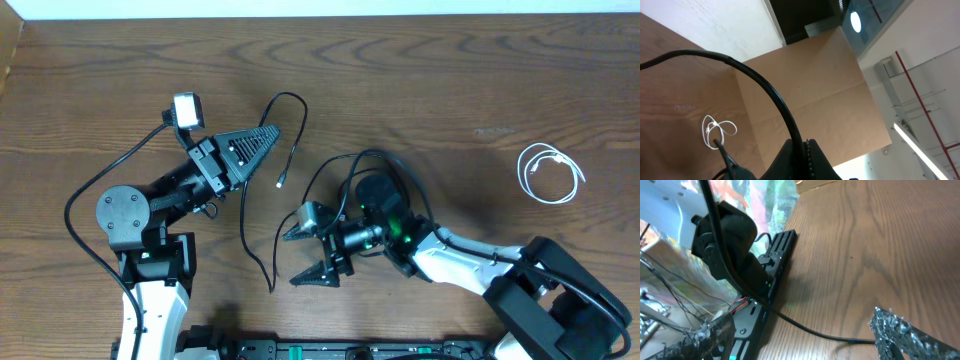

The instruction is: Untangle cables

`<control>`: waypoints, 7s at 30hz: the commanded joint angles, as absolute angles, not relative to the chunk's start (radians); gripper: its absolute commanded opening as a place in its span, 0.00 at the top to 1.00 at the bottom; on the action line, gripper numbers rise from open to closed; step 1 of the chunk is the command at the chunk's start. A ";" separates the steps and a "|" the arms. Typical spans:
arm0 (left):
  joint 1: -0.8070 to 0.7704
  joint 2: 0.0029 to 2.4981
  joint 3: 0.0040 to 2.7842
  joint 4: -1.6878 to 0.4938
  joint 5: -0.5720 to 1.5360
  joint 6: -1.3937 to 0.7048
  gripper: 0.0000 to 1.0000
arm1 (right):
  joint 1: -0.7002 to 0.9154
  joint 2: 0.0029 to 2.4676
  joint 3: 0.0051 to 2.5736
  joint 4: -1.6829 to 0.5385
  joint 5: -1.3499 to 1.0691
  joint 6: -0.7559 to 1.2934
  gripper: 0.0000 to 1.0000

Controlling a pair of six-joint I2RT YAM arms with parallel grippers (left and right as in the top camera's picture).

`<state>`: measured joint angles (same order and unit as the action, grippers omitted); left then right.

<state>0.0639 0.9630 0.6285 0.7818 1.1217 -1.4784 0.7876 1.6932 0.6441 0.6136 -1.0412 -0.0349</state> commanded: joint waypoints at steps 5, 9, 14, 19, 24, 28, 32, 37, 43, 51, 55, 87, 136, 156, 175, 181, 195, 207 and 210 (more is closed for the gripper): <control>0.067 0.961 0.634 0.786 1.162 -1.479 0.92 | 0.844 1.695 0.640 0.649 -0.900 -0.033 0.16; 0.067 0.961 0.634 0.786 1.163 -1.479 0.93 | 0.866 1.696 0.640 0.770 -0.899 0.038 0.17; 0.067 0.961 0.630 0.786 1.163 -1.479 0.92 | 0.892 1.696 0.640 0.895 -0.887 0.128 0.18; 0.067 0.965 0.628 0.786 1.163 -1.475 0.93 | 0.912 1.696 0.640 0.917 -0.880 0.164 0.18; 0.067 0.982 0.627 0.786 1.163 -1.475 0.93 | 0.929 1.696 0.640 0.917 -0.881 0.164 0.18; 0.067 0.995 0.627 0.786 1.163 -1.476 0.93 | 0.936 1.698 0.640 0.916 -0.881 0.164 0.20; 0.067 0.999 0.626 0.786 1.163 -1.476 0.93 | 0.945 1.704 0.640 0.916 -0.873 0.164 0.21; 0.067 0.999 0.626 0.786 1.163 -1.476 0.93 | 0.953 1.705 0.640 0.916 -0.873 0.165 0.25; 0.067 0.999 0.626 0.786 1.163 -1.476 0.93 | 0.987 1.705 0.640 0.900 -0.842 0.172 0.28; 0.067 0.999 0.626 0.786 1.163 -1.475 0.93 | 0.997 1.707 0.640 0.856 -0.769 0.179 0.33; 0.067 0.999 0.626 0.786 1.163 -1.475 0.92 | 1.008 1.707 0.640 0.857 -0.769 0.179 0.32; 0.067 1.044 0.626 0.371 1.211 -1.019 0.93 | 0.979 1.592 0.640 0.875 -0.848 0.405 0.99; 0.067 1.122 0.623 -0.538 0.587 -0.437 0.70 | 0.726 1.210 1.079 0.628 -1.028 0.487 0.99; 0.067 1.122 0.578 -0.628 0.380 -0.254 0.20 | 0.685 1.225 1.141 0.271 -0.447 0.242 0.99; 0.067 1.122 0.578 -0.620 0.319 -0.255 0.12 | 0.485 1.197 1.141 0.432 -0.368 0.141 0.99; 0.067 1.122 0.578 -0.620 0.319 -0.255 0.12 | 0.331 1.191 1.141 0.317 -0.366 0.141 0.99; 0.067 1.122 0.578 -0.620 0.319 -0.255 0.12 | 0.036 1.273 1.140 -0.052 -0.080 0.141 0.99; 0.067 1.122 0.578 -0.620 0.319 -0.255 0.12 | -0.194 1.400 1.140 -0.294 0.266 0.251 0.99; 0.067 1.122 0.578 -0.620 0.319 -0.255 0.12 | -0.258 1.441 1.140 -0.341 0.263 0.303 0.99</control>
